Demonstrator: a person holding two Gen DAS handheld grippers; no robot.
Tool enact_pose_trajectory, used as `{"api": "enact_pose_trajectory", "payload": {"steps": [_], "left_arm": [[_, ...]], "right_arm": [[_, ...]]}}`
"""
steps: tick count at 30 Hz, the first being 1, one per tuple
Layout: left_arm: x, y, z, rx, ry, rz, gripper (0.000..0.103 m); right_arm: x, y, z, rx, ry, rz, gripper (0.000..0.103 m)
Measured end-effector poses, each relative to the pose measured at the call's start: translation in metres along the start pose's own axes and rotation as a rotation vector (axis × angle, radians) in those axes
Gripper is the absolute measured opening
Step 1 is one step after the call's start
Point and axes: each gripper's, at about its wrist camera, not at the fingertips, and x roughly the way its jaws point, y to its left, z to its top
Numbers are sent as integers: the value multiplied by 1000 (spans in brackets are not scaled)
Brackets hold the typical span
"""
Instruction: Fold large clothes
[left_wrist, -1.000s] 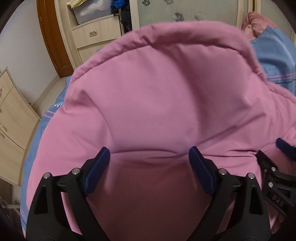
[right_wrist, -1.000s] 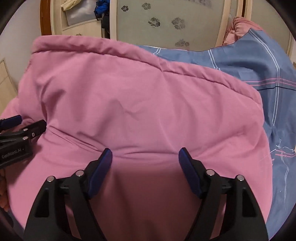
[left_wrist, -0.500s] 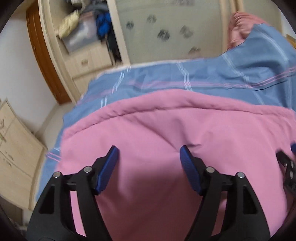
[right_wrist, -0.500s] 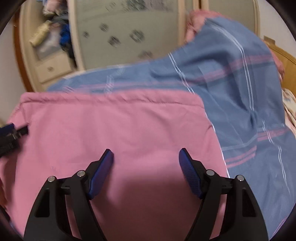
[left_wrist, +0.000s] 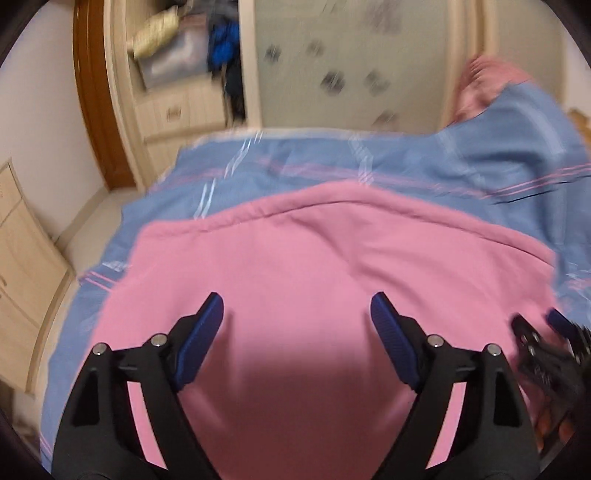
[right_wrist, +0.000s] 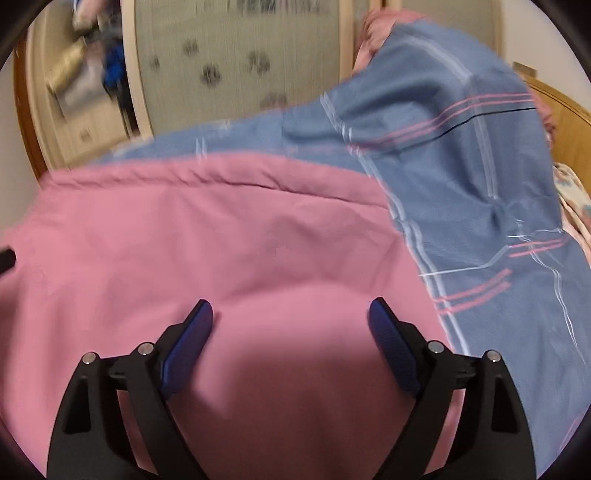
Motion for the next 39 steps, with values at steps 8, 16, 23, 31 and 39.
{"api": "enact_pose_trajectory", "payload": {"steps": [8,16,23,31,39], "left_arm": [[-2,-6,-61,0,202,12,82],[-161,-2,-72,-39,-115,-39,94],[-285,-17,-115,34,-280,-43,101],[-385,-23,-146,76,-382,4,101],[-442,-5,-154,11,-453,0,101]], "right_arm": [[-23,38,-43,-127,142,-25,88],[-179,41,-53,-70,-121,-12,97],[-279,36,-98,-64,-218,-52,100],[-352,46,-128,-88,-284,-85,102],[-419,49,-133,-83,-386,-95,102]]}}
